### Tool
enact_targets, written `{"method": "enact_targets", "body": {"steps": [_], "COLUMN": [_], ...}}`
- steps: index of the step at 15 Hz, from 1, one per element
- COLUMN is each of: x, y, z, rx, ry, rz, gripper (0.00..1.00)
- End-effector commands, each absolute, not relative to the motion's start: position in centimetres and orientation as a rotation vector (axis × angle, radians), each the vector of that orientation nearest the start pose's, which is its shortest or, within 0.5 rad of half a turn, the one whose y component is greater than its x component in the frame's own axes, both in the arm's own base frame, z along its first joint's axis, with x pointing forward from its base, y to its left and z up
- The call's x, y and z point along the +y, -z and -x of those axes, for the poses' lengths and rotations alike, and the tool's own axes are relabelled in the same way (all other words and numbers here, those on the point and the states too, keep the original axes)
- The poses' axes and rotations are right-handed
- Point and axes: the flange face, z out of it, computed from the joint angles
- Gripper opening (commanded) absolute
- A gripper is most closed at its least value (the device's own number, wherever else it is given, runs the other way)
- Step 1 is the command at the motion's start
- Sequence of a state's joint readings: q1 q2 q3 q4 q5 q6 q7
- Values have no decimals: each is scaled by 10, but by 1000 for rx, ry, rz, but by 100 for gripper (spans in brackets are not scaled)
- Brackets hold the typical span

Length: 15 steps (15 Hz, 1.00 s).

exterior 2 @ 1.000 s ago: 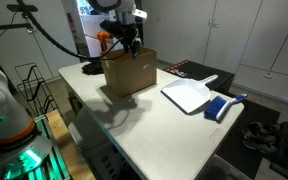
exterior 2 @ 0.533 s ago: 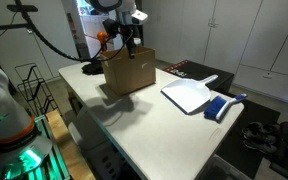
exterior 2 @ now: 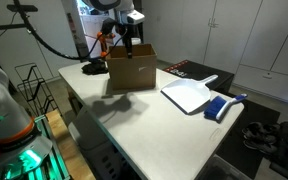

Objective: Rotate the cardboard box clockwise once

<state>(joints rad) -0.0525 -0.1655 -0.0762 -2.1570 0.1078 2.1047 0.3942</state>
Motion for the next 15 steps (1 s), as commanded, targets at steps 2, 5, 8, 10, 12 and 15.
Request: {"method": "enact_targets", "body": {"steps": [2,5,8,10,12,15], "x": [-60,-59,-57,-50,-45,-37], "y": [-482,-483,-493,-500,-504,-509], "z": [-509,-508,-510,-504,-497,-488], "rx": [850,849,976,1150,1305,1526], "ry": [122,116,174,172,163,148], "rz": [2896,2897,2859,2798,2741,2632], "gripper": [2,2,2,2,2,2]}}
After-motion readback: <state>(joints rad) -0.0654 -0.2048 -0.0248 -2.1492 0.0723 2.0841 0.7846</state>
